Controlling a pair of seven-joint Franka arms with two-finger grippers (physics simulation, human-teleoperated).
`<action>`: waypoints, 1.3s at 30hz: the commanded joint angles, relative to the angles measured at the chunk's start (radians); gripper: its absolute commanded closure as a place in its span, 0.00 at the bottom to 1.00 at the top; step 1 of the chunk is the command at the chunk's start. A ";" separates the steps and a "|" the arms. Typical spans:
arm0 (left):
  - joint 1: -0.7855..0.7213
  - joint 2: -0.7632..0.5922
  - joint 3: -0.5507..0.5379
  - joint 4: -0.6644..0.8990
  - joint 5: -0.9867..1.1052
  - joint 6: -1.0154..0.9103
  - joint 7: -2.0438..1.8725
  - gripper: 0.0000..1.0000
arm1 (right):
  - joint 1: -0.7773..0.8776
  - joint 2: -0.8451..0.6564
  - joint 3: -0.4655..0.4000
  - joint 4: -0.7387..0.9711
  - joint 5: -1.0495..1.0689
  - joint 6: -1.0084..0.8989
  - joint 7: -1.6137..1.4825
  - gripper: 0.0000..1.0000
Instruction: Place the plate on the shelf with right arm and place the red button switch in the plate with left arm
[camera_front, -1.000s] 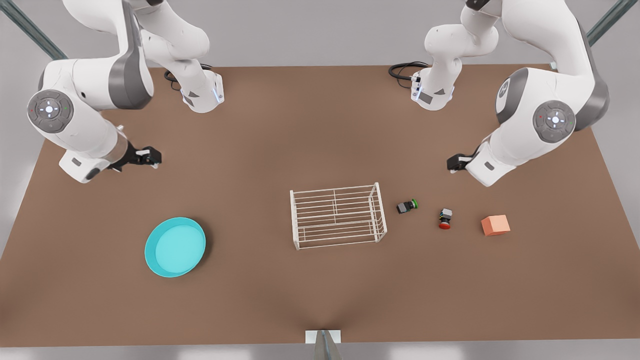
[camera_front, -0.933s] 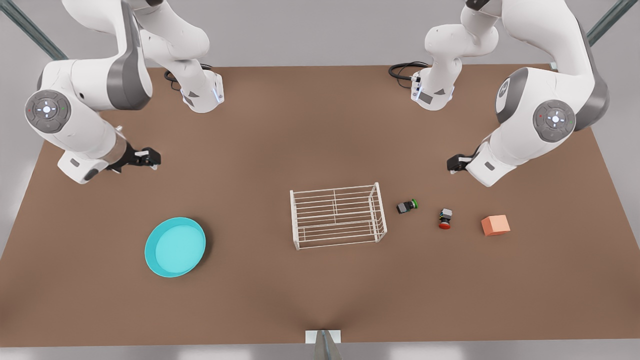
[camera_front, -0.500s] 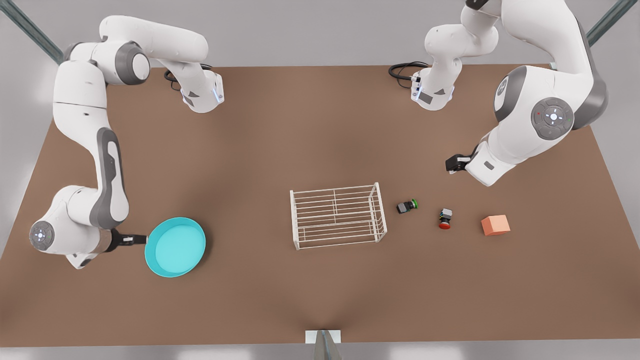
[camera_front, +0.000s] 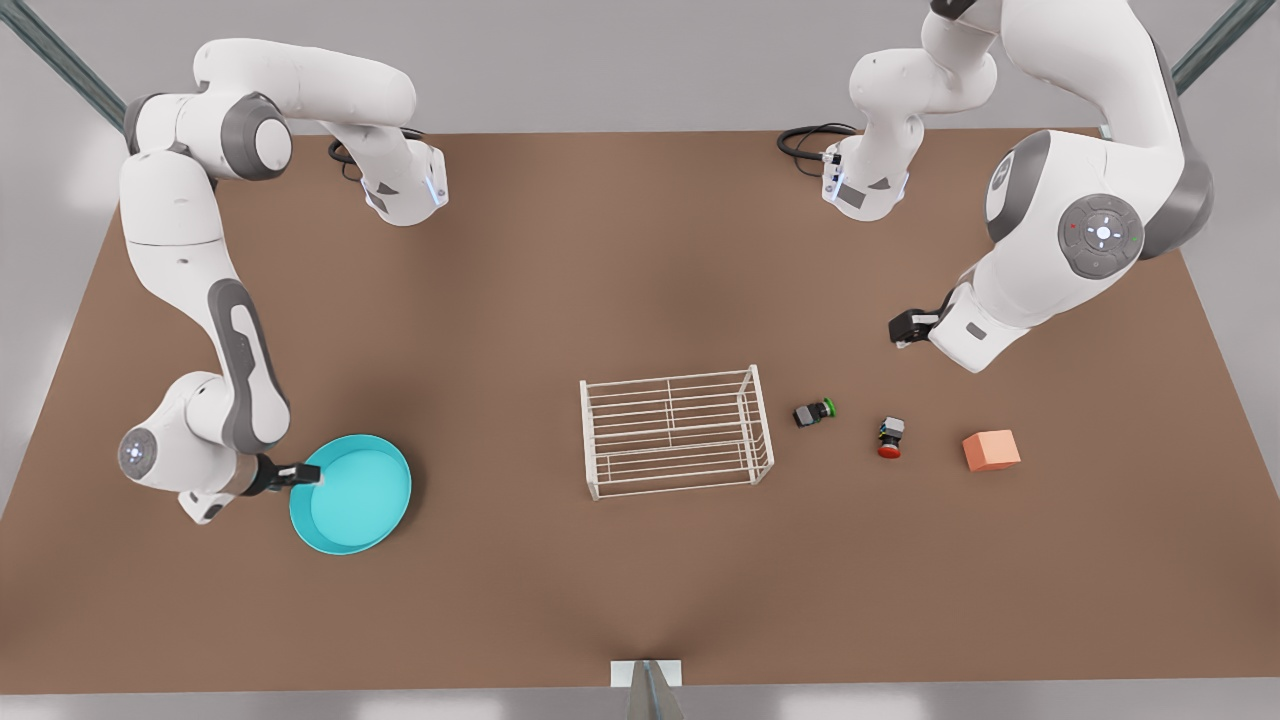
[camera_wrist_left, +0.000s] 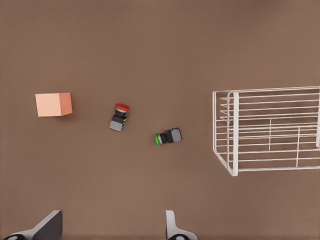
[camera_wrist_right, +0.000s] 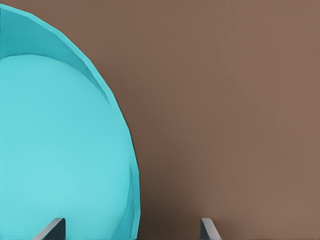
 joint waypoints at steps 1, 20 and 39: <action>0.000 -0.001 -0.003 0.000 0.001 -0.001 -0.021 0.00 | 0.000 -0.002 0.001 -0.003 0.009 0.030 -0.130 0.00; 0.000 -0.001 -0.009 0.000 0.002 -0.016 -0.021 0.00 | 0.002 -0.009 0.005 0.018 0.009 0.010 -0.148 0.79; 0.142 0.345 -0.011 -0.004 0.171 0.235 0.062 0.00 | 0.186 -0.107 0.455 0.222 0.119 -0.185 0.290 0.79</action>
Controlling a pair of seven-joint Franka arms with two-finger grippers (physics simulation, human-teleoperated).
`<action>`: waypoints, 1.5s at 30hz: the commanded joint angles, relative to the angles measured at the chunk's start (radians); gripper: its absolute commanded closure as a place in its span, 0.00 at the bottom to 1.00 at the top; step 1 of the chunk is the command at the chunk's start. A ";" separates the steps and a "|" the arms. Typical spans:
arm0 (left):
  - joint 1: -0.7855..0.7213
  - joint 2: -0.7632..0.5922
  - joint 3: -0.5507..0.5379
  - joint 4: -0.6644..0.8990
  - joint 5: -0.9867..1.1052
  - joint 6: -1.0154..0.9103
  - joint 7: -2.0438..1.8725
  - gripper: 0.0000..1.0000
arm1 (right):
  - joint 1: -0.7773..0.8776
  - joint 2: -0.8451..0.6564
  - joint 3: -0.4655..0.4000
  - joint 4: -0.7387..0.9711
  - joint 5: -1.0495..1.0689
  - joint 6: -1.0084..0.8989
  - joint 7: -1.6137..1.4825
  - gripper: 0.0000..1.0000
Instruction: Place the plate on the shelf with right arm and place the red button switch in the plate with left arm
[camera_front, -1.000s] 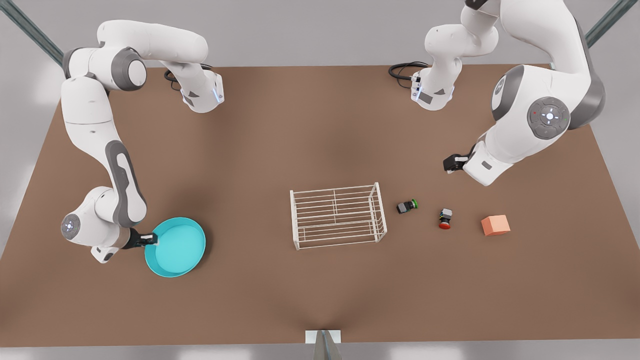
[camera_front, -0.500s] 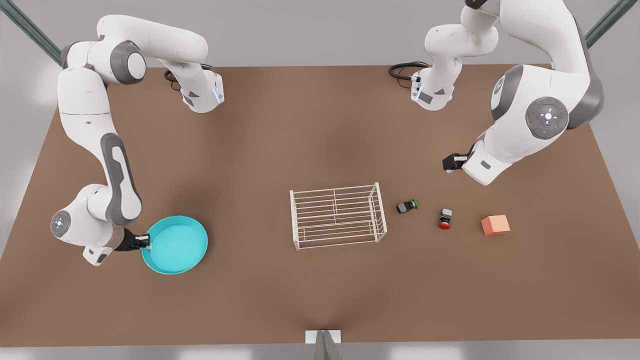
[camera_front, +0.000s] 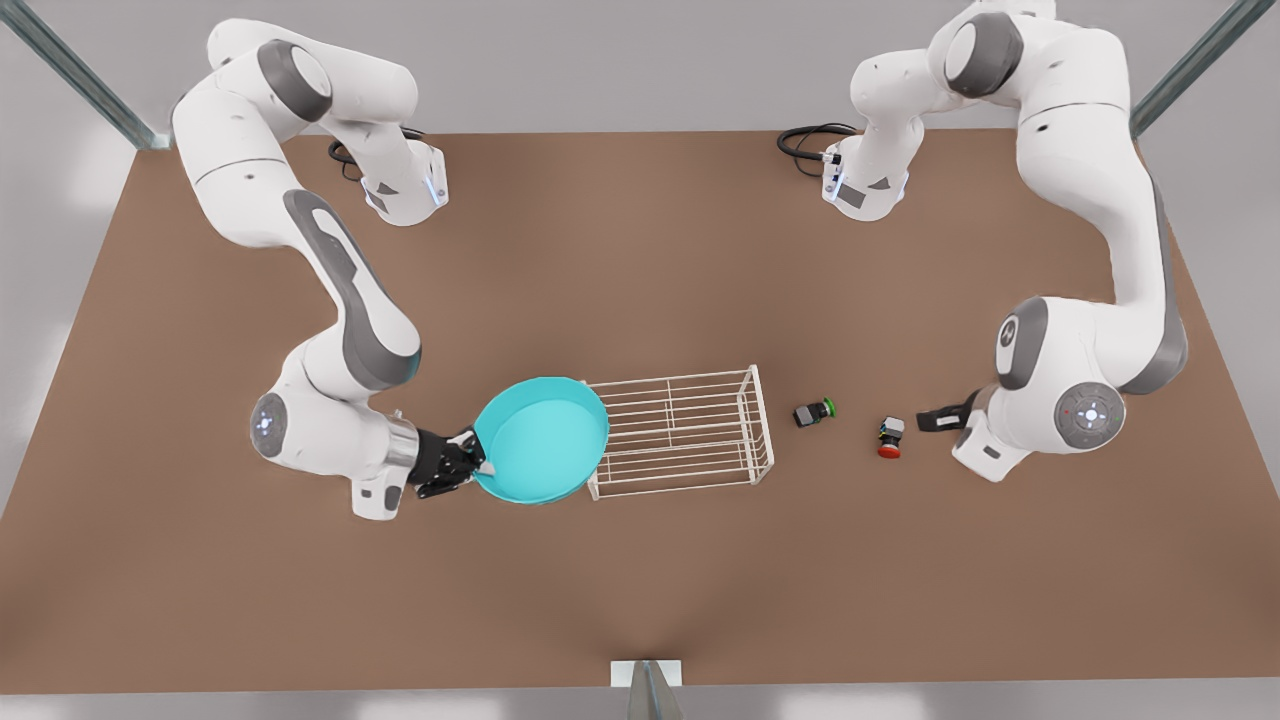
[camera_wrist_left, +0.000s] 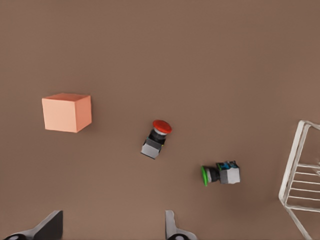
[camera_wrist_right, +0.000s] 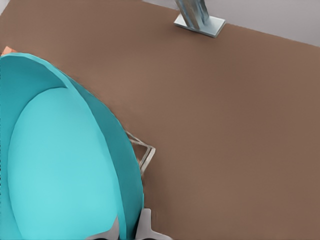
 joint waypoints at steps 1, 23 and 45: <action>-0.001 0.042 -0.002 -0.017 0.033 0.105 0.071 0.00 | 0.056 0.007 0.002 0.031 0.000 -0.027 0.352 0.79; -0.047 0.000 0.126 -0.635 0.013 0.864 0.582 0.00 | 0.395 0.194 -0.107 0.212 -0.053 0.102 0.470 0.00; -0.038 -0.004 0.127 -0.654 0.014 0.916 0.542 0.30 | 0.039 -0.527 -0.355 -0.066 -0.323 -0.651 0.320 0.00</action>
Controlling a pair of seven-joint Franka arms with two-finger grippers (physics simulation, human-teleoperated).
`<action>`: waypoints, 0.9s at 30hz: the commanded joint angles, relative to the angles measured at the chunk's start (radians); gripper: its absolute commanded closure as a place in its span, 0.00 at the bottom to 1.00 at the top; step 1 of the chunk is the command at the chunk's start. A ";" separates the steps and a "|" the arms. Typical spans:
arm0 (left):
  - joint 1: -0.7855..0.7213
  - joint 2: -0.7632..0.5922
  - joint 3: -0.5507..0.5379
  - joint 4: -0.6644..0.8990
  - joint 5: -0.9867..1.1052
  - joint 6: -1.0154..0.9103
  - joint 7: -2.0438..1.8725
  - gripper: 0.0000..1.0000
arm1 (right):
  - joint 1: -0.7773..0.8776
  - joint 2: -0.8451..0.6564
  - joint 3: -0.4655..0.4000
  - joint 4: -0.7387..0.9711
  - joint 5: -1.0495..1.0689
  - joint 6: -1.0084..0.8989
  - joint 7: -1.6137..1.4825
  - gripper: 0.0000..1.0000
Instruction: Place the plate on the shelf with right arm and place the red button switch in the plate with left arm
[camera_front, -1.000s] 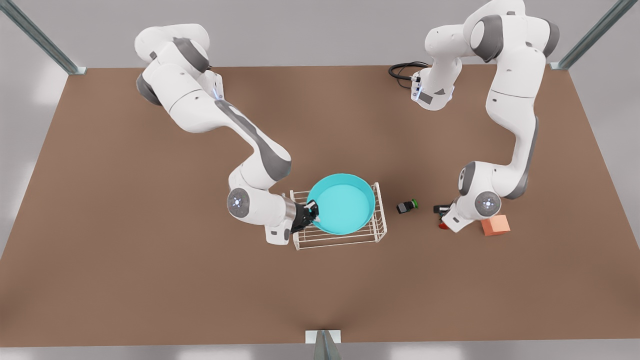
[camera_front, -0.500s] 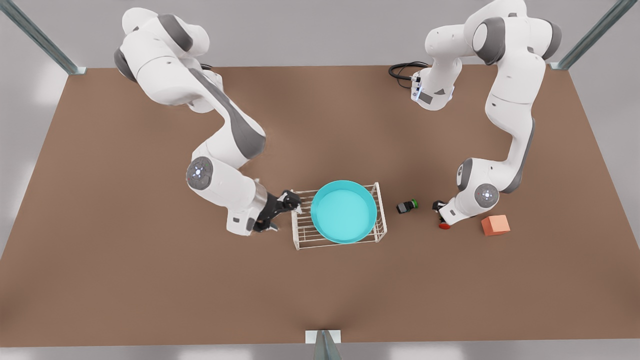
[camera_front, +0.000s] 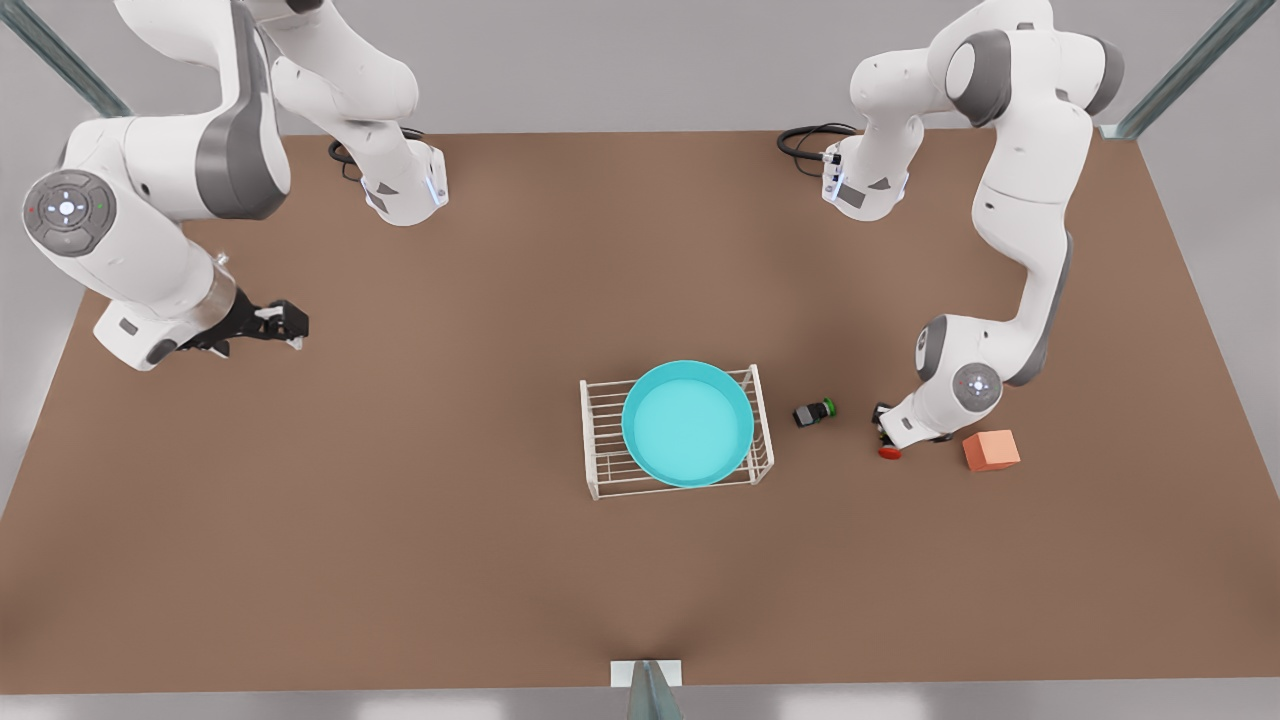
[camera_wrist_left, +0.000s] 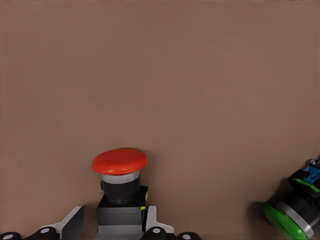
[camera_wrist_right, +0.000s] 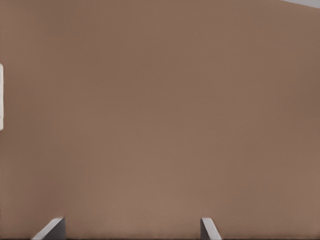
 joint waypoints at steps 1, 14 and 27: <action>0.000 -0.004 0.000 0.000 0.000 0.002 0.060 0.30 | -0.002 0.011 0.000 0.001 0.016 -0.030 -0.061 0.00; -0.005 0.002 0.000 -0.001 0.001 -0.078 0.047 0.40 | -0.006 0.024 -0.003 0.023 -0.056 -0.019 -0.061 0.00; -0.020 -0.087 -0.002 0.046 -0.264 -0.093 -0.111 0.52 | -0.012 0.028 -0.003 0.023 -0.056 -0.010 -0.061 0.00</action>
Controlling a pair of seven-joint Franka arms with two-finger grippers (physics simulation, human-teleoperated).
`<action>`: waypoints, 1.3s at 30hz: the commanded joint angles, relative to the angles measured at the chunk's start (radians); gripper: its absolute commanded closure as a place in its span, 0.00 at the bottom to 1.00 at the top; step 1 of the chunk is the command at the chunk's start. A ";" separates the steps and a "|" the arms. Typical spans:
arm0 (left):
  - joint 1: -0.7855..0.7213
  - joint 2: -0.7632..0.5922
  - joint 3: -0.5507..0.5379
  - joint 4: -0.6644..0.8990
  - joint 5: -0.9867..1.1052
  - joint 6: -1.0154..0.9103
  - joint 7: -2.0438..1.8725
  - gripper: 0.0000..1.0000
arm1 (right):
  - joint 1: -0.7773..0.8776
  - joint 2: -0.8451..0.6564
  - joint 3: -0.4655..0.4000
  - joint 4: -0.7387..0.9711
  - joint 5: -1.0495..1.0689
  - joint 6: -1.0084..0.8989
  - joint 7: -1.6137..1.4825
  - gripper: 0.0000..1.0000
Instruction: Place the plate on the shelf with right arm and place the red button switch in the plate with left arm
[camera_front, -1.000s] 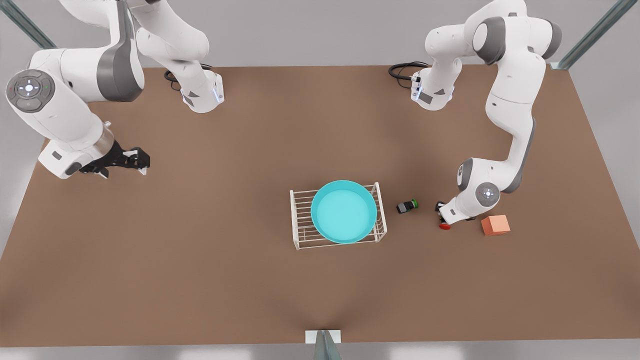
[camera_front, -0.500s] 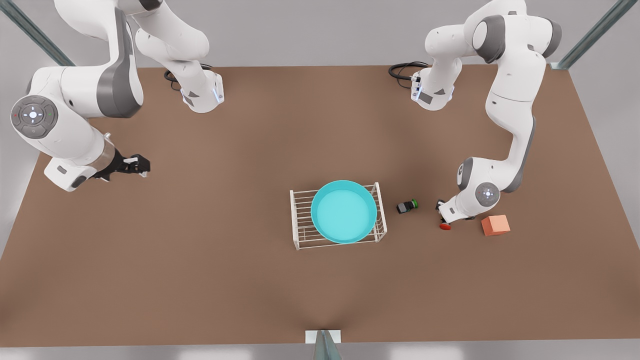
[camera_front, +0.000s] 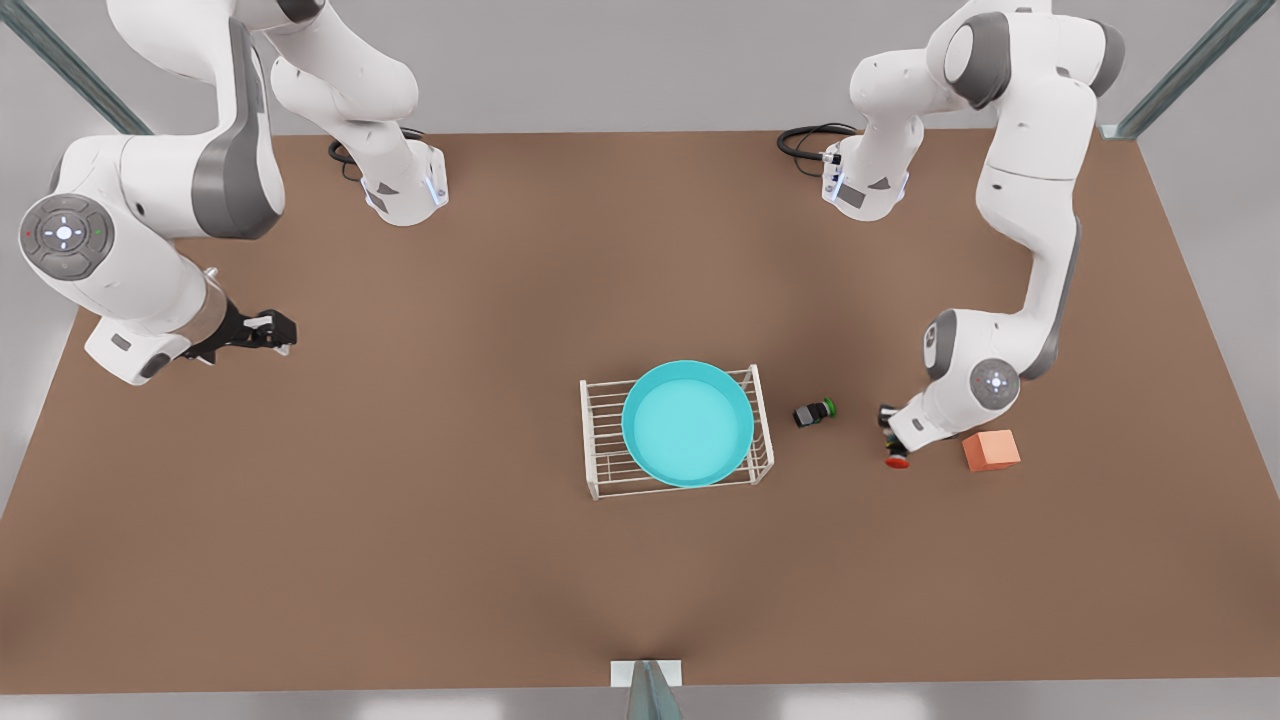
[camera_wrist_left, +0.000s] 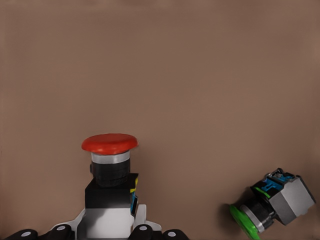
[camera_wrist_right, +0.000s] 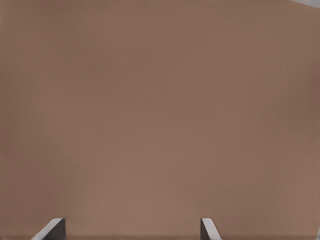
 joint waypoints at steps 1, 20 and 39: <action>-0.018 -0.037 -0.003 0.031 -0.148 -0.013 -0.172 0.52 | -0.001 -0.001 0.000 0.000 0.000 0.006 -0.014 0.00; -0.495 0.027 -0.044 0.393 -0.005 -0.178 -1.240 0.00 | -0.018 0.004 -0.001 0.002 -0.002 0.014 -0.014 0.00; -0.328 -0.155 0.085 0.770 0.062 -1.218 -0.068 0.00 | -0.023 0.007 -0.001 0.002 -0.009 0.014 -0.015 0.00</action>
